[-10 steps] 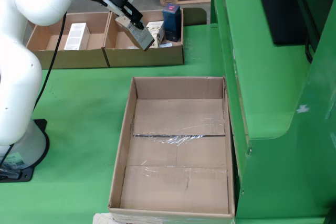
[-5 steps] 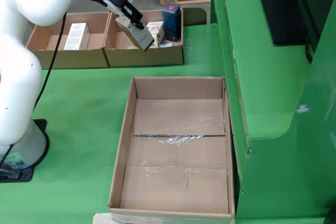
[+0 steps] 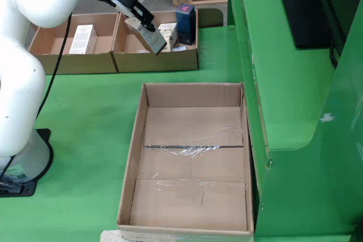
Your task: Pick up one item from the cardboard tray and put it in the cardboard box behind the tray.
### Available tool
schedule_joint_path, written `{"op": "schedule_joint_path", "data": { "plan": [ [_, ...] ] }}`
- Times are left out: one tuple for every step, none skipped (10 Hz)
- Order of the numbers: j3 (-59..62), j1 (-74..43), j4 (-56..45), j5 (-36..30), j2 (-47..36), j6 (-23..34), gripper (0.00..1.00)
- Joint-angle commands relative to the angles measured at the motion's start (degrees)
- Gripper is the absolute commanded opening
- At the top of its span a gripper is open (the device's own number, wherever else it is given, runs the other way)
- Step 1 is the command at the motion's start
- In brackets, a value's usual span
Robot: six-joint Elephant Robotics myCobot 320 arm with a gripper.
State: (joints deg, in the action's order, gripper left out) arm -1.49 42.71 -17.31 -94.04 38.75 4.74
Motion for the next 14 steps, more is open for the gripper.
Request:
{"op": "schedule_joint_path", "data": {
  "plan": [
    [1.5,0.3,0.6,-0.4,-2.1,0.4,0.00],
    [1.5,0.3,0.6,-0.4,-2.1,0.4,0.00],
    [1.5,0.8,-0.6,-1.0,-2.1,0.6,0.00],
    [1.5,0.8,-0.6,-1.0,-2.1,0.6,0.00],
    [1.5,2.3,-0.7,-1.1,-1.7,1.1,0.00],
    [1.5,3.1,-0.4,-1.5,-1.3,1.5,0.00],
    [1.5,3.1,-0.4,-1.5,-1.3,1.5,0.00],
    [1.5,4.5,1.3,-1.6,-0.4,2.1,0.00],
    [1.5,4.5,1.3,-1.6,-0.4,2.1,0.00],
    [1.5,7.9,4.1,-0.8,0.4,3.1,0.00],
    [1.5,7.9,4.1,-0.8,0.4,3.1,0.00],
    [1.5,12.2,8.6,0.7,0.4,4.6,0.00],
    [1.5,13.9,11.2,1.3,0.9,5.2,0.00],
    [1.5,16.0,14.8,2.1,1.6,5.8,0.00]
  ]
}}
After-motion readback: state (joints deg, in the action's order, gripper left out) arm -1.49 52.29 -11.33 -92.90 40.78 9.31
